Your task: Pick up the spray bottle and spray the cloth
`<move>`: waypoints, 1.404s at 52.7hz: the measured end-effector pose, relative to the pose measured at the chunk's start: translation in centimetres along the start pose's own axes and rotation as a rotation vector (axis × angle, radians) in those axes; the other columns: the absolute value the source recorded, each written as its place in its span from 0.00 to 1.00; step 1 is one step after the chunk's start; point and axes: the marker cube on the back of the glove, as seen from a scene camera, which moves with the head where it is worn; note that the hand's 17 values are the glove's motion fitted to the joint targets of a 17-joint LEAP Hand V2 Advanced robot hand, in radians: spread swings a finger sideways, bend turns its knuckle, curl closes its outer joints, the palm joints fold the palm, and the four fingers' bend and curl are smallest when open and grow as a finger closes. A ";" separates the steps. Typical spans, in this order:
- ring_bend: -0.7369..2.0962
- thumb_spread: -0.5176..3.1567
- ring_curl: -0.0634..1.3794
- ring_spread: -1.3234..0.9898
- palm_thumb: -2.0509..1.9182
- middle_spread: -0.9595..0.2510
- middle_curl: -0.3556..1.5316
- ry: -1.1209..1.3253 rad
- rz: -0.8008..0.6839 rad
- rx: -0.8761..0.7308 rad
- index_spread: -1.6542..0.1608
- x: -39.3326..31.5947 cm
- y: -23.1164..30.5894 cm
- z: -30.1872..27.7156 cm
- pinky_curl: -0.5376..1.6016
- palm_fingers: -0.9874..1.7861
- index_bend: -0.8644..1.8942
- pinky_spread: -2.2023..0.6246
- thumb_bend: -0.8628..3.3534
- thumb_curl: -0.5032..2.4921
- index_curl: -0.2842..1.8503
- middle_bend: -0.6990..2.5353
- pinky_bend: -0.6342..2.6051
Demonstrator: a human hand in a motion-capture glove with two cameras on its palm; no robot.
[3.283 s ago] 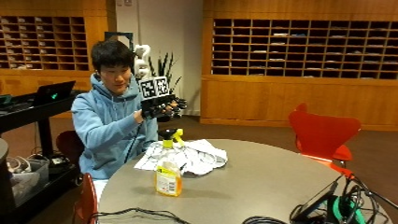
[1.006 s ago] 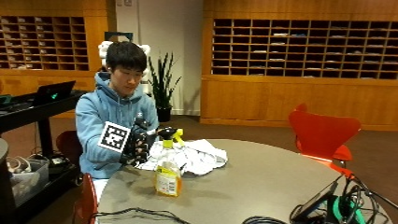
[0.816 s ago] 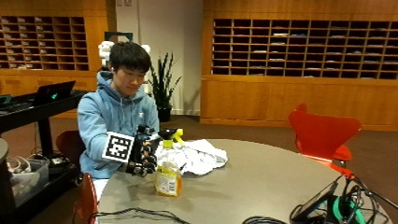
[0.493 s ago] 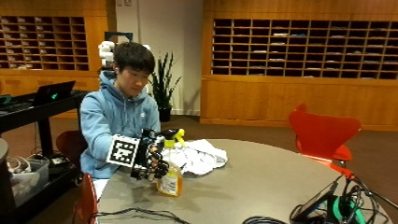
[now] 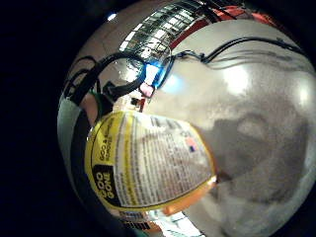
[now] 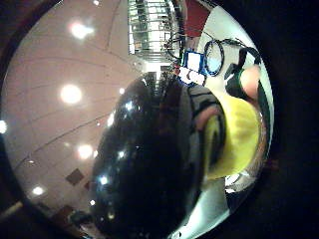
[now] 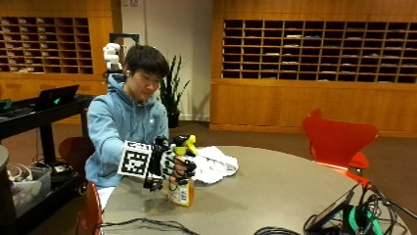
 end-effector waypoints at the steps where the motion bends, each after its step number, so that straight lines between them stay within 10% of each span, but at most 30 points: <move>1: 0.48 0.40 0.28 0.52 0.72 0.71 0.40 0.004 -0.002 -0.009 0.81 0.0 0.0 0.0 0.39 0.78 0.38 0.78 0.21 0.32 0.27 0.35 0.28; 39: 0.48 0.24 0.34 0.49 0.75 0.66 0.45 0.835 -0.347 -0.657 0.79 -10.3 2.8 0.1 0.43 0.86 0.46 0.69 0.20 0.40 0.37 0.40 0.30; 74: 0.48 0.23 0.35 0.49 0.74 0.66 0.45 1.596 -0.467 -0.870 0.79 -13.1 10.1 4.7 0.43 0.86 0.46 0.69 0.20 0.42 0.38 0.40 0.30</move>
